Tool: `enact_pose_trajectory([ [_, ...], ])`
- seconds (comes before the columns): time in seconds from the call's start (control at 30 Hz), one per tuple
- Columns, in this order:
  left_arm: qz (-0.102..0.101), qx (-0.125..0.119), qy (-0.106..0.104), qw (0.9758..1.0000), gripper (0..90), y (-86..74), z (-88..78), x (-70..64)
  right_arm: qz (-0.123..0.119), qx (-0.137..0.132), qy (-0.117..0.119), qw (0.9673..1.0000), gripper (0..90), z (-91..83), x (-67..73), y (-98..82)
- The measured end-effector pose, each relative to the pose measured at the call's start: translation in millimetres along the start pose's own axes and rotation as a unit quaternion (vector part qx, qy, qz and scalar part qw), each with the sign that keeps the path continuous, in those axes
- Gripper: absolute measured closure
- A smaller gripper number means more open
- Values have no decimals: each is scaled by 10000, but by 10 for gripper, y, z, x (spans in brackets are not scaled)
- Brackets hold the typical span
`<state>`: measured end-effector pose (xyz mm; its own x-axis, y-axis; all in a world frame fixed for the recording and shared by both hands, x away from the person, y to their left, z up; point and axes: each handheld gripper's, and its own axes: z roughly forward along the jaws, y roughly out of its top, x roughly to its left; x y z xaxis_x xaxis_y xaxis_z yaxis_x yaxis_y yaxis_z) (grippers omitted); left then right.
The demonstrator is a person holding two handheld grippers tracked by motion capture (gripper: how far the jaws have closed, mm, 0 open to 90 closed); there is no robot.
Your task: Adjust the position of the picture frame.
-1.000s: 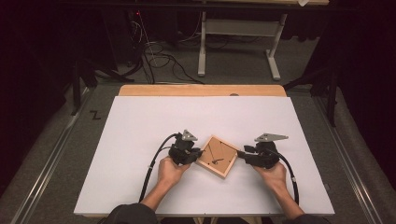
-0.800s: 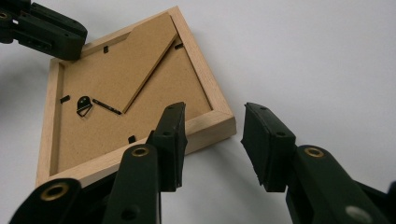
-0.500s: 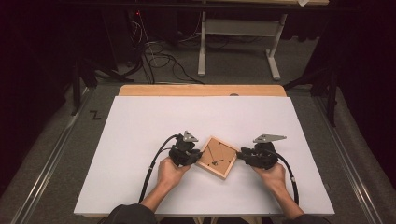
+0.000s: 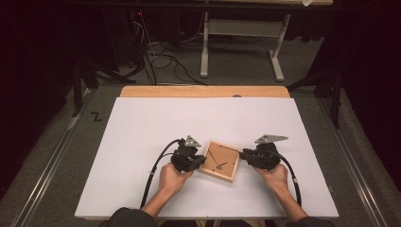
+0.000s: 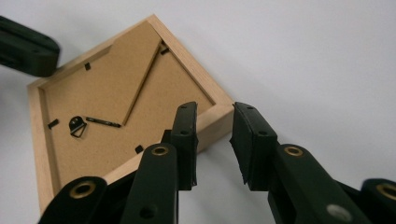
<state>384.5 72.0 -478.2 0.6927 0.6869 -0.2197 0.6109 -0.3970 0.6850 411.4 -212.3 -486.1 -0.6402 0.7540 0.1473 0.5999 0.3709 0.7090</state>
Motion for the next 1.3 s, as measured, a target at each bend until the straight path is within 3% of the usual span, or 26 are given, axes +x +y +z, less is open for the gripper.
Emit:
enact_pose_trajectory([
  [0.1,300,92,138,9994,831,6,41,-110,-78,134,-71,9999,720,53,15,-5],
  [0.2,336,-16,262,9991,819,12,27,-129,-55,170,-87,9998,712,63,13,-8],
  [0.37,275,-17,576,9980,752,13,-3,-74,-49,176,-81,9998,711,61,16,-9],
  [0.4,195,2,690,9974,703,7,4,-37,-52,159,-73,9998,711,59,20,-9],
  [0.53,86,99,761,9970,652,-6,44,15,-38,155,-74,9998,705,56,25,-8],
  [0.63,25,151,608,9980,655,-8,74,16,-23,161,-57,9999,704,56,22,-7],
  [0.73,85,165,649,9977,668,-7,81,-4,-2,161,-40,9999,704,56,18,-7],
  [0.83,-26,175,509,9985,714,-26,64,-2,0,172,-60,9998,705,52,18,1],
  [1.1,20,174,341,9993,718,-68,44,-89,-53,176,-162,9997,700,50,-6,19],
  [1.3,37,109,283,9995,713,-89,38,-93,-150,180,-299,9993,640,27,11,28],
])
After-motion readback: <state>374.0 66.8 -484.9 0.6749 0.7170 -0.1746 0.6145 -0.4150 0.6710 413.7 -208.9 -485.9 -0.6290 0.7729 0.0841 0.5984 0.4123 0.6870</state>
